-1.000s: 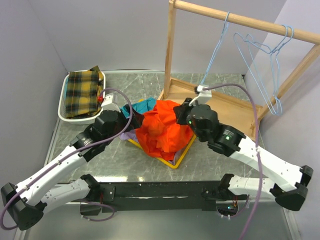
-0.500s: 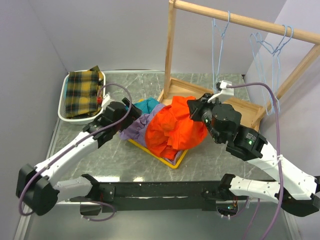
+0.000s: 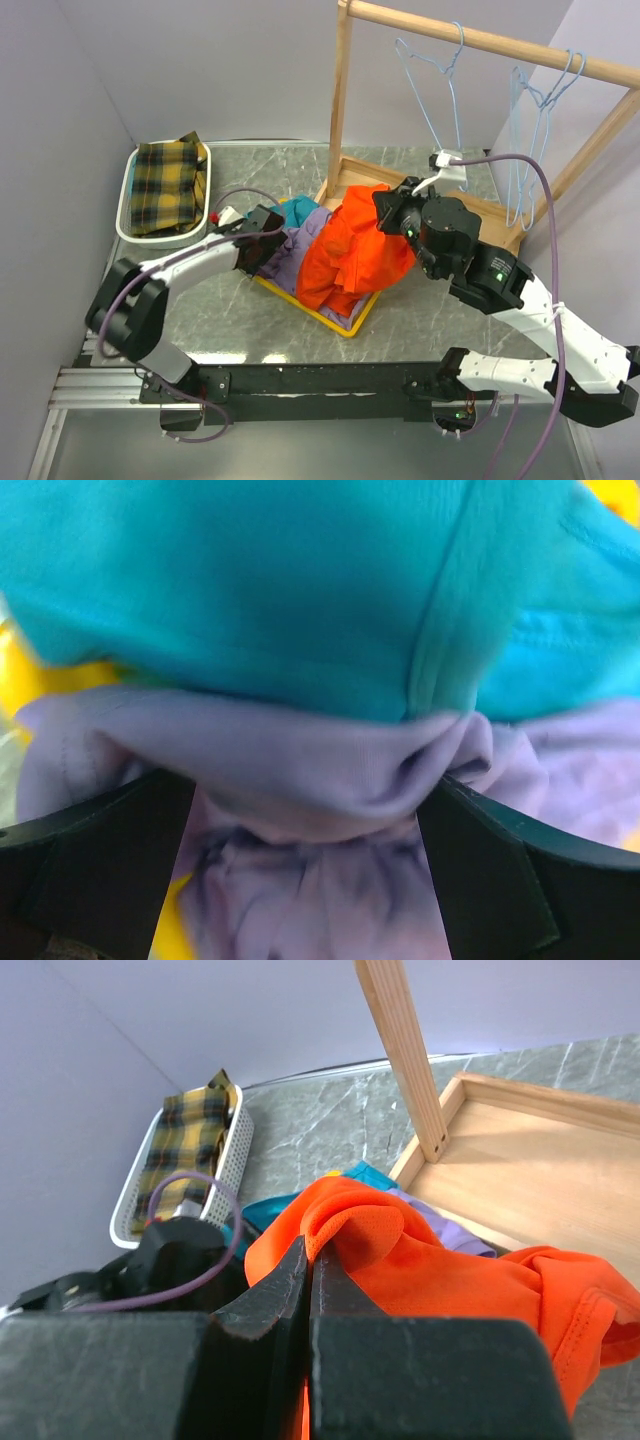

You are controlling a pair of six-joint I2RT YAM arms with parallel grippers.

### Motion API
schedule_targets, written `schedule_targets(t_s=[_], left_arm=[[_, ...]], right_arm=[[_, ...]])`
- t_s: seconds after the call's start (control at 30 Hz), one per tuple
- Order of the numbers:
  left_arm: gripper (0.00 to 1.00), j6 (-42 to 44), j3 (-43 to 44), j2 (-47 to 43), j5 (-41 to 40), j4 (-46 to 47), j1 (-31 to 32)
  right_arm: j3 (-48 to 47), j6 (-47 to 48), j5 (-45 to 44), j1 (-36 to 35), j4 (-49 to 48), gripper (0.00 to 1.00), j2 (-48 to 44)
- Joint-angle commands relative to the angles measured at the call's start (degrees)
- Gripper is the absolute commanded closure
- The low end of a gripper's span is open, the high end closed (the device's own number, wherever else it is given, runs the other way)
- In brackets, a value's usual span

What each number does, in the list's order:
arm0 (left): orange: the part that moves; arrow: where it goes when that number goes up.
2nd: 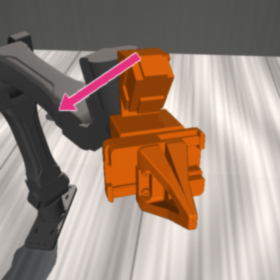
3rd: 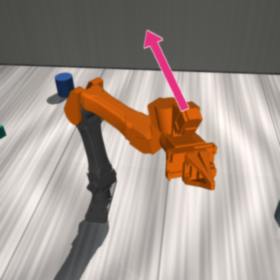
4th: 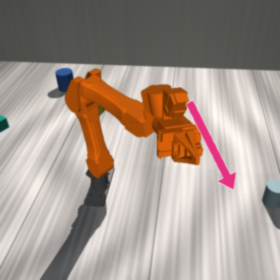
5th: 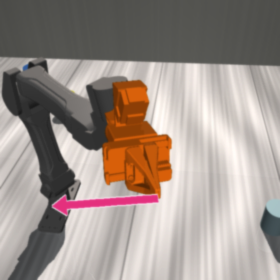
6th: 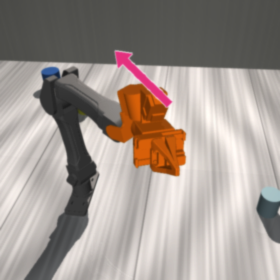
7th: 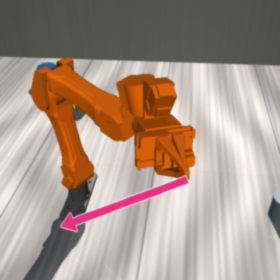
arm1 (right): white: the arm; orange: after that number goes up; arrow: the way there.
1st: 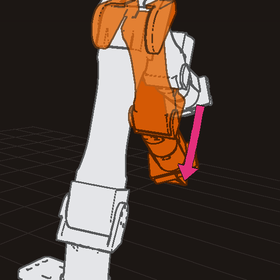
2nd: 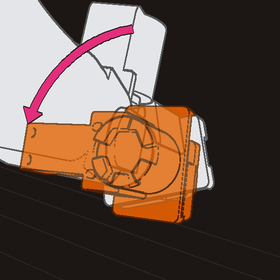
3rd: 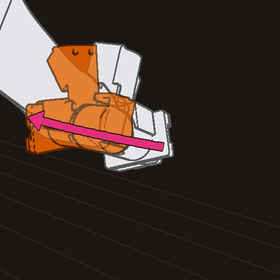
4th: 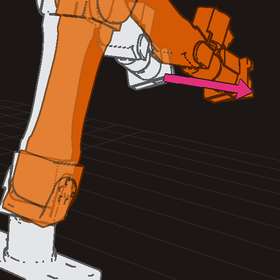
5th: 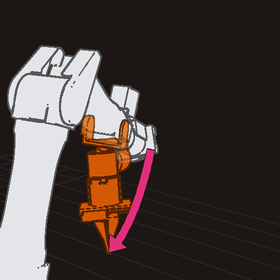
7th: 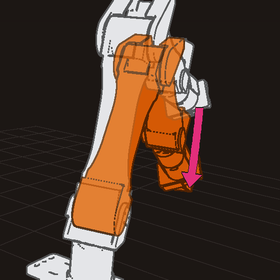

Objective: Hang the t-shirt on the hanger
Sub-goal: Move the bin to the center of the board.

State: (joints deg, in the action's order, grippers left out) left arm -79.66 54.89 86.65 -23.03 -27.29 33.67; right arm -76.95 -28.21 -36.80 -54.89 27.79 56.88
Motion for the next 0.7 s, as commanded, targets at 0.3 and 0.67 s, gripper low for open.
schedule_targets(t_s=[0.3, 0.67], left_arm=[[0.04, -15.8, -6.0, -1.7, -12.7, -15.0, -2.0], [0.04, -14.1, -21.4, -25.0, -14.5, -20.3, -16.3]], right_arm=[[-5.3, 2.5, 0.1, -0.4, -1.9, 1.00, 2.7], [-7.0, 3.5, 1.5, -0.4, -1.8, 1.00, 4.7]])
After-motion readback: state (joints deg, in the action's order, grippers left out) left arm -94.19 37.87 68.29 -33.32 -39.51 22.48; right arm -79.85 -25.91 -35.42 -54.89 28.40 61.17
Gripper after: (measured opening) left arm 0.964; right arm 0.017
